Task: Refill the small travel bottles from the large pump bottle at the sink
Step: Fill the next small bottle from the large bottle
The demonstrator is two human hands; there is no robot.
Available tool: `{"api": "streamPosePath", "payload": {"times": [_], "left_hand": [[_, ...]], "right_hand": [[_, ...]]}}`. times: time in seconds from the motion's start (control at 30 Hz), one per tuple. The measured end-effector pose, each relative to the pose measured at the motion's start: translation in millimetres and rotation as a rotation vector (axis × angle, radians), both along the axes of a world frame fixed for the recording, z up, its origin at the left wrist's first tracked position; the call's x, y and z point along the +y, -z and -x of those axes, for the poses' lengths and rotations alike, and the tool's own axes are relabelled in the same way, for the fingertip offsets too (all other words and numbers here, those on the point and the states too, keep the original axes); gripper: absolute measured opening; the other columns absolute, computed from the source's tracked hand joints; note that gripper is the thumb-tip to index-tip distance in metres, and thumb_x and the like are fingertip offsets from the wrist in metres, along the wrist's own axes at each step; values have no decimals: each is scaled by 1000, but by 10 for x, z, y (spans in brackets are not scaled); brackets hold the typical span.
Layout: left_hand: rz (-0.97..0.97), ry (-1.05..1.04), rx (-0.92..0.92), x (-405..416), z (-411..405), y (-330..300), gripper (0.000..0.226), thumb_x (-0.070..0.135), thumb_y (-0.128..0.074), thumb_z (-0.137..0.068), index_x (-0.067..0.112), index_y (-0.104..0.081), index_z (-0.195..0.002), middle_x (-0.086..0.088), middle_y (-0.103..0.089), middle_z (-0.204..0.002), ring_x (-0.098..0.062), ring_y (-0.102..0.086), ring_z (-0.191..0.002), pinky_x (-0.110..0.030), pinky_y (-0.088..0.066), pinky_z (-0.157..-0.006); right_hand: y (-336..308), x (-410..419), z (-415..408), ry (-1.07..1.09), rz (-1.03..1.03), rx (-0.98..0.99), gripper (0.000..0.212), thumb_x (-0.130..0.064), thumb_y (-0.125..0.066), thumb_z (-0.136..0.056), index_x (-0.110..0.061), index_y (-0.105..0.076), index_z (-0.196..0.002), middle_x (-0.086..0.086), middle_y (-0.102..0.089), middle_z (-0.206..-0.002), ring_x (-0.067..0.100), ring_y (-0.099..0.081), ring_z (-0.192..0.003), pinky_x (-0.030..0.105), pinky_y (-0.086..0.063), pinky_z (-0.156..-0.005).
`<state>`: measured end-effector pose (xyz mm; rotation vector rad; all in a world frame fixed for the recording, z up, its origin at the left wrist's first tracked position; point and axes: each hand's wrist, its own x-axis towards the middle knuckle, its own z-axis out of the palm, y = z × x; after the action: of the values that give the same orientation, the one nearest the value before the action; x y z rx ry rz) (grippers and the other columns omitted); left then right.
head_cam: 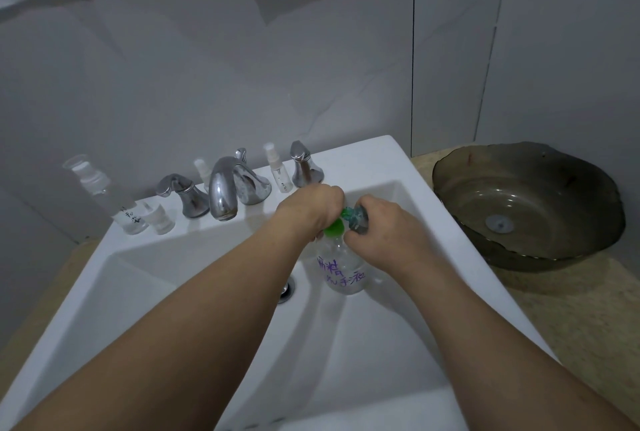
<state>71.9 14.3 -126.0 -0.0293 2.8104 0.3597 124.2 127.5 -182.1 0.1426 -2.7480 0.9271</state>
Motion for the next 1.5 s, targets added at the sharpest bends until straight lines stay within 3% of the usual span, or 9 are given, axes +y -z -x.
{"api": "streamPosePath", "payload": {"times": [0.2, 0.33, 0.43, 0.6, 0.83, 1.0, 1.2, 1.33, 1.5], "left_hand": [[-23, 35, 54, -32, -28, 28, 24, 4, -28, -91, 9, -46, -75, -21, -65, -76, -35, -69, -69, -42, -56, -79], [-159, -104, -153, -30, -29, -75, 39, 20, -27, -94, 0, -61, -99, -22, -69, -96, -32, -67, -78, -31, -45, -57], [-146, -130, -291, -68, -8, -144, 45, 30, -30, -85, 6, -64, -100, -12, -71, -98, -28, -71, -82, -41, -47, -86], [-148, -160, -317, -86, -4, -158, 46, 32, -30, -85, 7, -65, -100, -11, -71, -97, -28, -71, -82, -42, -46, -85], [-107, -101, -177, 30, -38, -59, 33, 4, -33, -92, -5, -62, -103, -24, -69, -95, -36, -68, -73, -28, -44, -45], [-108, -67, -177, 22, 32, -3, 32, 3, -36, -88, -8, -64, -97, -26, -69, -85, -39, -70, -70, -42, -60, -65], [-63, 8, -114, -11, 28, 20, 32, 2, -35, -88, -6, -65, -97, -25, -71, -88, -37, -72, -73, -31, -53, -52], [-44, 46, -68, -31, 56, 58, 32, 0, -33, -87, -8, -63, -96, -28, -69, -86, -39, -71, -73, -46, -60, -73], [88, 144, 101, -51, 13, 92, 23, -6, -43, -87, -3, -58, -104, -23, -68, -98, -36, -67, -88, -41, -56, -78]], "right_hand": [[-13, 6, -11, -4, -4, 10, 24, -36, -63, -79, -16, -52, -89, 0, -57, -85, 22, -52, -77, 31, -38, -62], [-17, 12, -9, -8, -4, 54, 24, -37, -64, -78, -18, -52, -88, -1, -58, -85, 23, -55, -79, 33, -43, -64], [-23, 16, -6, -7, 27, 80, 23, -35, -65, -77, -20, -49, -86, -4, -56, -83, 22, -53, -77, 32, -39, -61], [-22, 11, -4, -11, 24, 73, 23, -36, -64, -77, -21, -49, -87, -3, -58, -88, 22, -56, -81, 32, -41, -63], [2, -5, 1, -8, 4, 30, 24, -36, -64, -78, -19, -49, -86, -3, -54, -83, 21, -51, -77, 31, -36, -62], [11, -1, 6, 3, 6, 18, 24, -36, -63, -77, -19, -49, -85, -2, -54, -81, 21, -47, -74, 30, -34, -60], [7, -3, 2, -3, 2, 33, 25, -37, -63, -77, -19, -49, -84, -2, -53, -80, 21, -47, -73, 31, -34, -60], [7, -5, 5, 3, 2, 31, 24, -36, -63, -77, -18, -49, -85, -1, -56, -82, 22, -48, -75, 31, -36, -61], [17, -14, 4, 22, -45, 15, 24, -34, -63, -77, -16, -52, -88, -3, -52, -79, 22, -47, -74, 30, -34, -60]]}}
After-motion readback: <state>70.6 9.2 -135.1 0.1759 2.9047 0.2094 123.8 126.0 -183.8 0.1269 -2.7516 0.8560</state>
